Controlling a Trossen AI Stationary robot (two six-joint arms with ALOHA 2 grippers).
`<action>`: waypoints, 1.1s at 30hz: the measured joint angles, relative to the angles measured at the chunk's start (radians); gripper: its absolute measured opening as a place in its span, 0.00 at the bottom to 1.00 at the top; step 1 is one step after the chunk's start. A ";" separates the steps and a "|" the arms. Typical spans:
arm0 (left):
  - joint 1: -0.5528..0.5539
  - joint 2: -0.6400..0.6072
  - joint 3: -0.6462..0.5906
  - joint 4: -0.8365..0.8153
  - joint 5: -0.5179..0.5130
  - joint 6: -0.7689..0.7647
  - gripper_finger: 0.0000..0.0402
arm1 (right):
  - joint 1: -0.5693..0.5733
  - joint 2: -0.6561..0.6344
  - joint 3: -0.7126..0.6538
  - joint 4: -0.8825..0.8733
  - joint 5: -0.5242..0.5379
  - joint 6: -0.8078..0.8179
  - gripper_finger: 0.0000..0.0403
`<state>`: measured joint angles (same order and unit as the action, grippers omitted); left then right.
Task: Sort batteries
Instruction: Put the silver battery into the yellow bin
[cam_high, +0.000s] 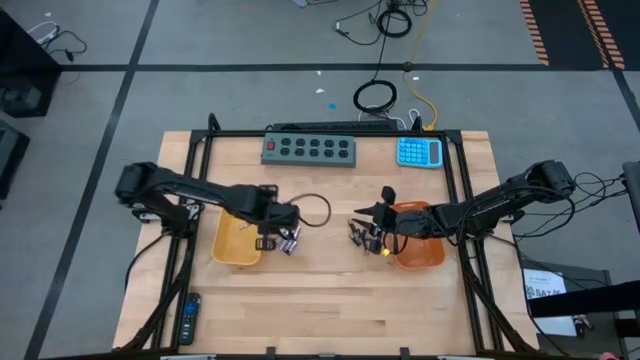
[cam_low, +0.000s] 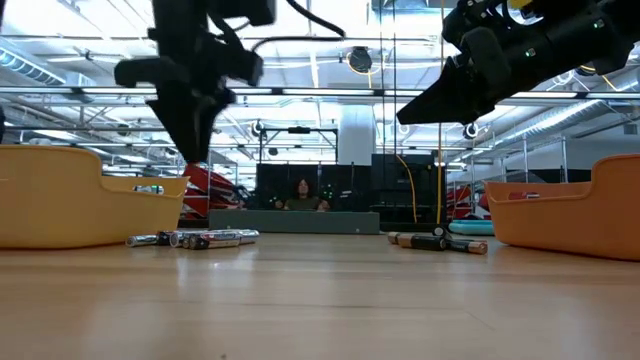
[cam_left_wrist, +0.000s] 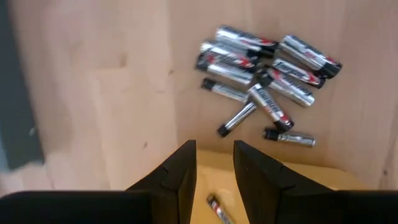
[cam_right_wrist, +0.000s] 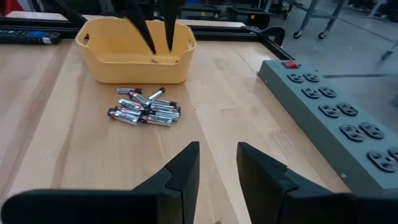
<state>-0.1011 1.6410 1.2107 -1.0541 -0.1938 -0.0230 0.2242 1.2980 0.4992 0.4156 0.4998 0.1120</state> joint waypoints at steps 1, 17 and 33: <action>-0.001 0.026 0.011 -0.002 0.005 0.023 0.29 | 0.000 0.000 0.000 -0.001 -0.001 0.000 0.24; -0.001 0.262 0.034 -0.037 0.016 0.278 0.29 | 0.000 0.000 0.000 -0.024 -0.003 -0.011 0.24; -0.003 0.353 0.037 -0.039 0.015 0.354 0.18 | 0.000 0.000 0.000 -0.024 -0.003 -0.011 0.24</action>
<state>-0.1044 1.9940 1.2476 -1.0931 -0.1783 0.3306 0.2245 1.2980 0.4992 0.3917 0.4966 0.1009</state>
